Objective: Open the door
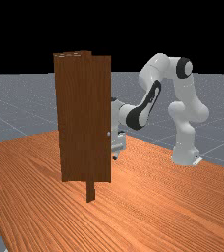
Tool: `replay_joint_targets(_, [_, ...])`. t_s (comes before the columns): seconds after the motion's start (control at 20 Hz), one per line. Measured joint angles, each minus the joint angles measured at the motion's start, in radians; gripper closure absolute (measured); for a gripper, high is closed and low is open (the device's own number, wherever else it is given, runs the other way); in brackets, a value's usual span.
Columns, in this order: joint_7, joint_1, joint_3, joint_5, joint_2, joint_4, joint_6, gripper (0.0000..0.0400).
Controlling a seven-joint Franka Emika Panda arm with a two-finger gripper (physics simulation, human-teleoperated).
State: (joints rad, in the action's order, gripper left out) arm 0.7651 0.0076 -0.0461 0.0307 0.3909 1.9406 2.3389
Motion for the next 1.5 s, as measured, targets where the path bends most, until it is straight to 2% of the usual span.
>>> replay_joint_targets(0.05, [0.0, 0.0, 0.0, 0.0, 0.0, 0.0, 0.0, 0.0157])
replay_joint_targets(0.1, [0.0, 0.0, 0.0, 0.0, 0.0, 0.0, 0.0, 0.0252])
replay_joint_targets(0.15, [0.0, 0.0, 0.0, 0.0, 0.0, 0.0, 0.0, 0.031])
replay_joint_targets(0.25, [0.0, 0.0, 0.0, 0.0, 0.0, 0.0, 0.0, 0.0367])
replay_joint_targets(0.3, [-0.044, 0.022, -0.022, 0.055, 0.001, -0.001, -0.001, 0.038])
replay_joint_targets(0.35, [-0.034, 0.017, -0.02, 0.047, 0.001, -0.001, 0.0, 0.0388])
replay_joint_targets(0.4, [-0.14, 0.069, -0.069, 0.17, 0.009, -0.011, -0.027, 0.0393])
replay_joint_targets(0.45, [-0.162, 0.077, -0.075, 0.194, -0.003, 0.01, -0.024, 0.0396])
replay_joint_targets(0.55, [-0.186, 0.069, -0.065, 0.219, -0.11, 0.171, 0.032, 0.0398])
replay_joint_targets(0.6, [-0.154, 0.046, -0.047, 0.187, -0.2, 0.301, 0.085, 0.0399])
replay_joint_targets(0.65, [-0.059, 0.027, -0.032, 0.095, -0.261, 0.364, 0.001, 0.0399])
replay_joint_targets(0.7, [-0.006, 0.024, -0.044, 0.043, -0.389, 0.545, 0.143, 0.04])
replay_joint_targets(0.75, [-0.037, 0.023, -0.049, 0.083, -0.459, 0.626, 0.156, 0.04])
replay_joint_targets(0.8, [-0.016, 0.029, -0.045, 0.032, -0.464, 0.631, 0.153, 0.04])
replay_joint_targets(0.85, [-0.246, 0.029, -0.01, 0.113, -0.461, 0.623, 0.136, 0.04])
replay_joint_targets(0.95, [-0.596, 0.07, 0.059, 0.075, -0.441, 0.593, 0.103, 0.04])
replay_joint_targets(1.05, [-0.787, 0.153, 0.134, 0.061, -0.393, 0.529, 0.075, 0.04])
replay_joint_targets(1.15, [-0.723, 0.219, 0.179, 0.081, -0.356, 0.478, 0.062, 0.04])
replay_joint_targets(1.25, [-0.626, 0.233, 0.181, 0.096, -0.314, 0.423, 0.055, 0.04])
replay_joint_targets(1.3, [-0.646, 0.244, 0.169, 0.165, -0.246, 0.323, -0.003, 0.04])
replay_joint_targets(1.4, [-0.612, 0.258, 0.132, 0.202, -0.033, -0.007, -0.133, 0.04])
replay_joint_targets(1.45, [-0.495, 0.229, 0.154, 0.104, 0.199, -0.412, -0.383, 0.04])
replay_joint_targets(1.5, [-0.518, 0.272, 0.091, 0.205, 0.33, -0.63, -0.397, 0.04])
